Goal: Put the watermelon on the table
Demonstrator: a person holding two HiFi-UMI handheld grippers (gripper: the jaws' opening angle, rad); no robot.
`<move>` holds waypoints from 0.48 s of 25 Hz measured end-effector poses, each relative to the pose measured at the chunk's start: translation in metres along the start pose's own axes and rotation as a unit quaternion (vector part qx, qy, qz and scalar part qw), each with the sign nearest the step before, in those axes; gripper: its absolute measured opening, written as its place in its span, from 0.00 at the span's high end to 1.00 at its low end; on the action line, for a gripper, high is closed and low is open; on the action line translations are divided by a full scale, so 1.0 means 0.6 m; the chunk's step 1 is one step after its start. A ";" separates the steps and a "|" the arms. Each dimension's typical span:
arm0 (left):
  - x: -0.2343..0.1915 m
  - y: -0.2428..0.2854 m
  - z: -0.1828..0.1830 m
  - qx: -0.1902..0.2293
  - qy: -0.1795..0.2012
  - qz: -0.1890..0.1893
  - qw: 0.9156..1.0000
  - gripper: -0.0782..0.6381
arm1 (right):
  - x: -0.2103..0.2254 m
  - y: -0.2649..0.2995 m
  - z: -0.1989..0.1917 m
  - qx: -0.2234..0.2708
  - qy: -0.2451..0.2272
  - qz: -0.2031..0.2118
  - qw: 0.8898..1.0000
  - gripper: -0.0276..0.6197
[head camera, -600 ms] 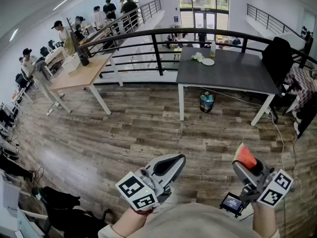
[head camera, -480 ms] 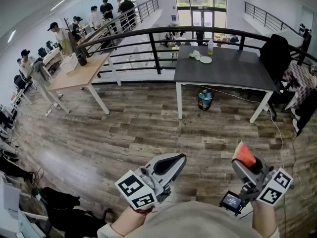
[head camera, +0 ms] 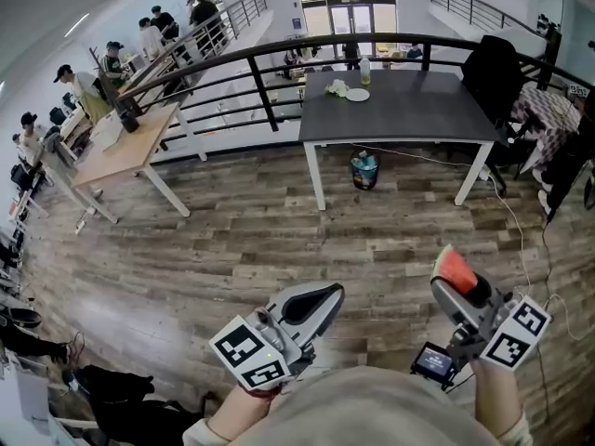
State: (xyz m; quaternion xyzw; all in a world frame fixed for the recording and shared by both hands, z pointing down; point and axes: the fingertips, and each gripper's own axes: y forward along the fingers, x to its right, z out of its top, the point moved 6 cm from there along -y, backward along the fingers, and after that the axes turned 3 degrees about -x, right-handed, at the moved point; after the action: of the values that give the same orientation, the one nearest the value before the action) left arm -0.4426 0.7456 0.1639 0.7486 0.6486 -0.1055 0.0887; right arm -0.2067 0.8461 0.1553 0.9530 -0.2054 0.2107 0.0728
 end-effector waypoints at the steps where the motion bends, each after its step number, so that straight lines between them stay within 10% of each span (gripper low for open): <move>1: 0.003 0.006 -0.001 -0.004 0.002 -0.003 1.000 0.89 | 0.004 -0.007 0.002 0.005 0.003 0.000 1.000 0.67; 12: 0.037 0.068 -0.036 -0.040 -0.006 -0.012 0.999 0.89 | 0.060 -0.088 -0.008 0.024 0.023 -0.014 0.999 0.67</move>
State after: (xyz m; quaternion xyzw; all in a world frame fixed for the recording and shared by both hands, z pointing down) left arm -0.3983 0.7669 0.1781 0.7363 0.6603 -0.0850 0.1208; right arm -0.1564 0.8819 0.1726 0.9521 -0.1849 0.2365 0.0577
